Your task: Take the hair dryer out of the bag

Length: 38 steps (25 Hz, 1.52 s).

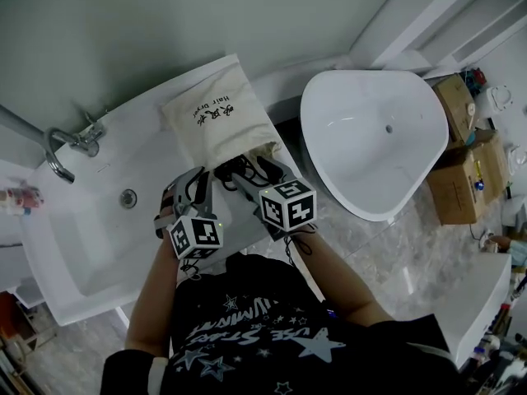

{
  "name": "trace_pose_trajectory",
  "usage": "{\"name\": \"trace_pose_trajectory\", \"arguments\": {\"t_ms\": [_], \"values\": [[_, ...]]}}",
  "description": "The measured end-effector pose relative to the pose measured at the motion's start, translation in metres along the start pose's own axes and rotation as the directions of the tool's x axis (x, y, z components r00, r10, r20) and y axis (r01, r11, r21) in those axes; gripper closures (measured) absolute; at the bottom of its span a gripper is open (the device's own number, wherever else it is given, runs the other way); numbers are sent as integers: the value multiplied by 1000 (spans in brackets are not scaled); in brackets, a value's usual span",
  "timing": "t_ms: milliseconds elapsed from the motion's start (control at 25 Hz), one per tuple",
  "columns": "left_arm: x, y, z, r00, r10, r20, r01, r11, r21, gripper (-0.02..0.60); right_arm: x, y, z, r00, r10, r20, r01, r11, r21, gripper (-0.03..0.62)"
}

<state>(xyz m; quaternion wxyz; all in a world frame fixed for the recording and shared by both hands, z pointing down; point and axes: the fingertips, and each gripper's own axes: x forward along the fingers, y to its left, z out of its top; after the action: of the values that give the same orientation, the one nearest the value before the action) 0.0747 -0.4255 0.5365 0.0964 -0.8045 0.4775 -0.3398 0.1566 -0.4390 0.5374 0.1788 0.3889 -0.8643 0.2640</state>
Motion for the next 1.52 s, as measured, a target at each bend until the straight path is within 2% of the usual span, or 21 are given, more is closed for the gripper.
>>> {"name": "trace_pose_trajectory", "arguments": {"t_ms": [160,320,400,520,720,1120,1360,1520], "values": [[-1,12,12,1000,-9,25,12,991,-136,535,11,-2,9,1000,6,-22,-7,1000,-24,310],[2,24,22,999,-17,41,27,966,-257,537,30,-7,14,996,-9,-93,8,1000,-10,322],[3,29,23,999,-18,42,29,955,-295,538,39,-8,20,994,-16,-109,16,1000,-1,339],[2,32,25,999,-15,38,26,952,-306,538,53,-13,27,991,-41,-127,41,999,-1,363],[0,31,25,999,-14,31,23,947,-321,540,77,-22,19,974,-78,-211,75,997,-21,367],[-2,29,25,1000,-12,17,17,940,-342,540,113,-23,4,931,-29,-364,34,999,7,352],[0,32,23,1000,-8,-2,7,946,-323,540,123,-25,1,920,-11,-392,-1,1000,-31,385],[0,32,19,1000,2,-6,-4,944,-329,538,121,-24,2,923,-22,-385,15,1000,-21,401]]}}
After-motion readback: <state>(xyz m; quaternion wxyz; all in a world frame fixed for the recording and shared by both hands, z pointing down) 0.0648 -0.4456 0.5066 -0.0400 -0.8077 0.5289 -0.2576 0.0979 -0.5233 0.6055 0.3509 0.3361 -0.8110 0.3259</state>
